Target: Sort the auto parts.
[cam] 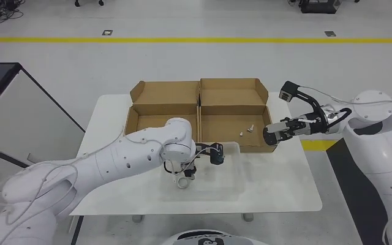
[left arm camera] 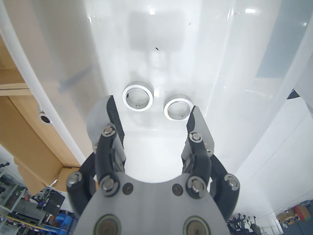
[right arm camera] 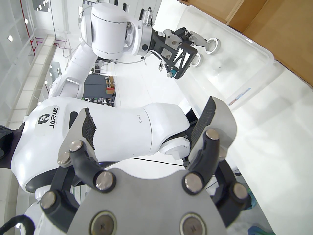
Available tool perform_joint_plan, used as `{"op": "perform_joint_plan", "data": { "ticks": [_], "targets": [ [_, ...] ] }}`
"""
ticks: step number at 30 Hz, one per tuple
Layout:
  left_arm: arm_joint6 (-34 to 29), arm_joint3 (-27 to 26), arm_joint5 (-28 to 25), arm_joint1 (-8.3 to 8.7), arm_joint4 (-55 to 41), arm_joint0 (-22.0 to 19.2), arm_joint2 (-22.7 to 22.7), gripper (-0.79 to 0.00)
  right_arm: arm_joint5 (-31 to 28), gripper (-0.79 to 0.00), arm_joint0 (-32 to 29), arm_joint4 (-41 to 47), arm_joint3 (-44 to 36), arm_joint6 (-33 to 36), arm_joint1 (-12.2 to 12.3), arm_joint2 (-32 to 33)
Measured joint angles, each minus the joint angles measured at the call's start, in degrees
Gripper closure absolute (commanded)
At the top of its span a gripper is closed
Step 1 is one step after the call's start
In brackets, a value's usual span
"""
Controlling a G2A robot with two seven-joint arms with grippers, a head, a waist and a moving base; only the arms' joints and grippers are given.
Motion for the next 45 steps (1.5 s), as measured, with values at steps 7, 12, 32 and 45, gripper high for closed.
{"op": "perform_joint_plan", "data": {
  "ticks": [7,12,32,45],
  "targets": [
    [-0.8,2.3,0.8,-1.09,3.8,1.5,0.0,-0.348,0.0,-0.785,0.0,0.0,0.0,0.0,0.0,0.0],
    [-1.3,3.5,1.4,-1.82,5.3,1.5,0.0,-0.326,0.0,-0.785,0.0,0.0,0.0,0.0,0.0,0.0],
    [-0.1,6.5,2.1,-3.53,9.1,3.8,-0.7,-0.191,0.0,-0.785,0.0,0.0,0.0,0.0,0.0,0.0],
    [1.0,8.5,0.5,-4.29,9.1,5.1,-1.9,-0.268,0.0,-0.785,0.0,0.0,0.0,0.0,0.0,0.0]
  ]
}}
